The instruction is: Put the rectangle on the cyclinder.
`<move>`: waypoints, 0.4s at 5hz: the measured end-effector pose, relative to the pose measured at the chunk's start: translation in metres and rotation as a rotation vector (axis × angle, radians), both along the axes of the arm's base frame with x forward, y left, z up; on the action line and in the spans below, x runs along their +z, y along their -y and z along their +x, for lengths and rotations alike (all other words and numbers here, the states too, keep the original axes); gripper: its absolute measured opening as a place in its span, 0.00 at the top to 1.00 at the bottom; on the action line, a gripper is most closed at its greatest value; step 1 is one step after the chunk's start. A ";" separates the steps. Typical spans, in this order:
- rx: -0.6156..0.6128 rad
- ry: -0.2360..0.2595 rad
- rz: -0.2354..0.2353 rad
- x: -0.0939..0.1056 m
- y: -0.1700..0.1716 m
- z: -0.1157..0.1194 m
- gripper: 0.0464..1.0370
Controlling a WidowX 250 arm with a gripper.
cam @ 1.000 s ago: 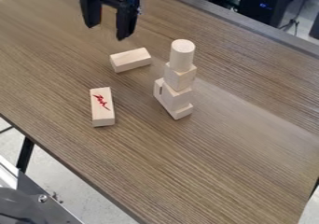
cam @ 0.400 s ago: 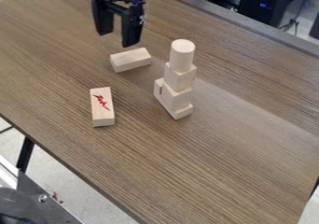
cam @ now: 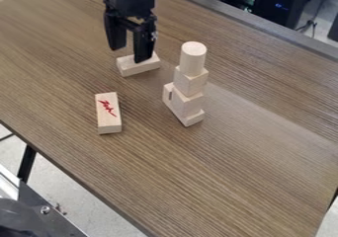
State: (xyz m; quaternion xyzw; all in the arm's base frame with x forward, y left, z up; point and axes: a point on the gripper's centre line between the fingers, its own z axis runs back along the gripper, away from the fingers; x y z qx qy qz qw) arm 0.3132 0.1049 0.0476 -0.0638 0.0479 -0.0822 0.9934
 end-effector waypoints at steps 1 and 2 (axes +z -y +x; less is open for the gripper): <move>-0.017 -0.044 0.003 -0.009 -0.001 0.001 0.04; -0.010 -0.054 0.006 -0.014 -0.001 0.002 0.04</move>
